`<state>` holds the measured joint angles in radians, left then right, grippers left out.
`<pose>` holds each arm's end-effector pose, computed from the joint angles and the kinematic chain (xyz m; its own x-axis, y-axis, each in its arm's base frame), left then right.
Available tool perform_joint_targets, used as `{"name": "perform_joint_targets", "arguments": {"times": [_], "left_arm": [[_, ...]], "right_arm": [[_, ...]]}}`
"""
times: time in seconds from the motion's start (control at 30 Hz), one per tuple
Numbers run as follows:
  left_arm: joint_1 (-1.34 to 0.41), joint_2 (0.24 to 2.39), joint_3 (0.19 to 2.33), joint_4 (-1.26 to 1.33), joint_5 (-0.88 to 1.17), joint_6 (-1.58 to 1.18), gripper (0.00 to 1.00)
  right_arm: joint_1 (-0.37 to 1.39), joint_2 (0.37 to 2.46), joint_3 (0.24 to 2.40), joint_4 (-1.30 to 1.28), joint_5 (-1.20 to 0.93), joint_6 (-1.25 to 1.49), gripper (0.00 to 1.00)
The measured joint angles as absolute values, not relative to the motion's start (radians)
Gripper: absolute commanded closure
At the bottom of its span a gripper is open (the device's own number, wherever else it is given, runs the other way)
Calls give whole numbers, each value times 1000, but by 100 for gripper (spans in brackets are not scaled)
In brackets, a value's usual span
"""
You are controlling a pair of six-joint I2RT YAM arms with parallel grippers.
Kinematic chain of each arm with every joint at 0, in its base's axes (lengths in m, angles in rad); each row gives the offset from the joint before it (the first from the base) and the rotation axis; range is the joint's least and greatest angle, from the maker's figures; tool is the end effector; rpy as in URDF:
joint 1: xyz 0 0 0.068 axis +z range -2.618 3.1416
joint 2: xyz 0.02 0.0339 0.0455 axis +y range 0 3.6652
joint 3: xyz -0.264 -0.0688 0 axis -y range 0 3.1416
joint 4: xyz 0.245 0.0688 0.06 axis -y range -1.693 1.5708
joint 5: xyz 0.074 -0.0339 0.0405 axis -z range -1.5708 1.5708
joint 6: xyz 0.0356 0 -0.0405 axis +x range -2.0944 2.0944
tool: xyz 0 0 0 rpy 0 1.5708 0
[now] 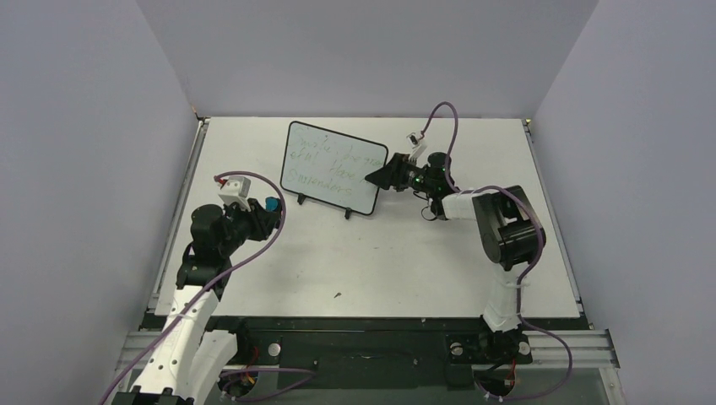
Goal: Erase the whiteboard
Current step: Pick up the whiteboard from the whiteboard stand.
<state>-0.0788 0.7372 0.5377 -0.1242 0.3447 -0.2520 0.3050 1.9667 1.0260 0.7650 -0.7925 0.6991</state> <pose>0.1770 -0.0260 0.2670 -0.4052 -0.2034 -0.8913 0.3020 0.8904 -0.3405 0.3855 0.1479 0.1772 -0.6937 0.2553 -0.6735 -0.5660 0.3852 0.7289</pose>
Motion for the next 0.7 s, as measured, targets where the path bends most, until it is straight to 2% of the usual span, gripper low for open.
{"name": "perform_joint_targets", "arguments": {"times": [0.23,0.27,0.43,0.47,0.5,0.57,0.7], "left_arm": [[-75,752,538,-123,345,-250,100],[-75,755,538,-123,345,-250,100],[-75,763,538,-122,345,-250,100],[-75,764,538,-122,345,-250,100],[-75,764,538,-122,345,-250,100],[-75,765,538,-120,345,-251,100],[-73,767,538,-117,346,-251,100]], "right_arm": [[336,2020,1021,817,-793,729,53],[338,2025,1021,826,-793,731,59],[353,2066,1021,873,-803,754,75],[354,2074,1021,883,-804,758,81],[354,2078,1021,886,-805,765,91],[355,2084,1021,896,-809,772,100],[358,2085,1021,970,-834,781,100]]}}
